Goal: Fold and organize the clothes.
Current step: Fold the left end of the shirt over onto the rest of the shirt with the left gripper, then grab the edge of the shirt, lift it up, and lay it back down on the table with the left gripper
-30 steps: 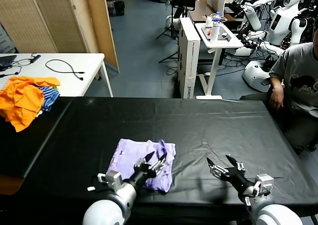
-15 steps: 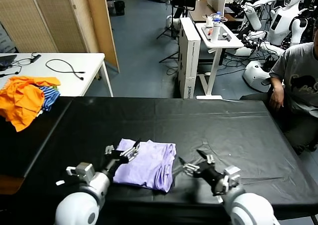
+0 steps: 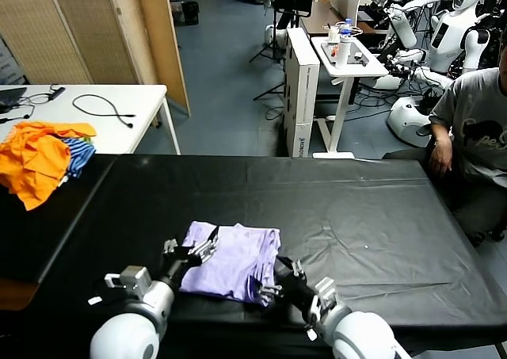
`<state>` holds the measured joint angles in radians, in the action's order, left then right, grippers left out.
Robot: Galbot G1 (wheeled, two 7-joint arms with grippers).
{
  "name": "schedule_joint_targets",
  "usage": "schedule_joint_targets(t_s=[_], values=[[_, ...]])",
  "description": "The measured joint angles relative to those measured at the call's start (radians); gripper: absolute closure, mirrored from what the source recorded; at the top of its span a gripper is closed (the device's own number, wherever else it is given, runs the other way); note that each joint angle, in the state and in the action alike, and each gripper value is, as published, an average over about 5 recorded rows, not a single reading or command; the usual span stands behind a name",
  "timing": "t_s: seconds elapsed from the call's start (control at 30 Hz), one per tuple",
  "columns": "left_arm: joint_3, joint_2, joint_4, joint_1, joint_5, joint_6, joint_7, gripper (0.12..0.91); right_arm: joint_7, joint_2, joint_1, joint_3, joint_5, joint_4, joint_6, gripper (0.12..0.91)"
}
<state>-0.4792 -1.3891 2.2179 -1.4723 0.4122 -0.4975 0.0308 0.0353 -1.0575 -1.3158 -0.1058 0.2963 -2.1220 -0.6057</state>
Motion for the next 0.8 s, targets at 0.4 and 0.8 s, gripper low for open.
schedule_joint_targets(t_s=[0.4, 0.8], values=[[-0.050, 0.020, -0.060, 0.003, -0.011, 0.063, -0.050, 0.123, -0.019, 0.018, -0.104, -0.137, 0.173, -0.112, 0.022, 0.118], [-0.130, -0.006, -0.197, -0.016, 0.108, 0.164, -0.105, 0.123, -0.062, -0.012, -0.277, -0.438, 0.305, -0.214, 0.026, 0.118]])
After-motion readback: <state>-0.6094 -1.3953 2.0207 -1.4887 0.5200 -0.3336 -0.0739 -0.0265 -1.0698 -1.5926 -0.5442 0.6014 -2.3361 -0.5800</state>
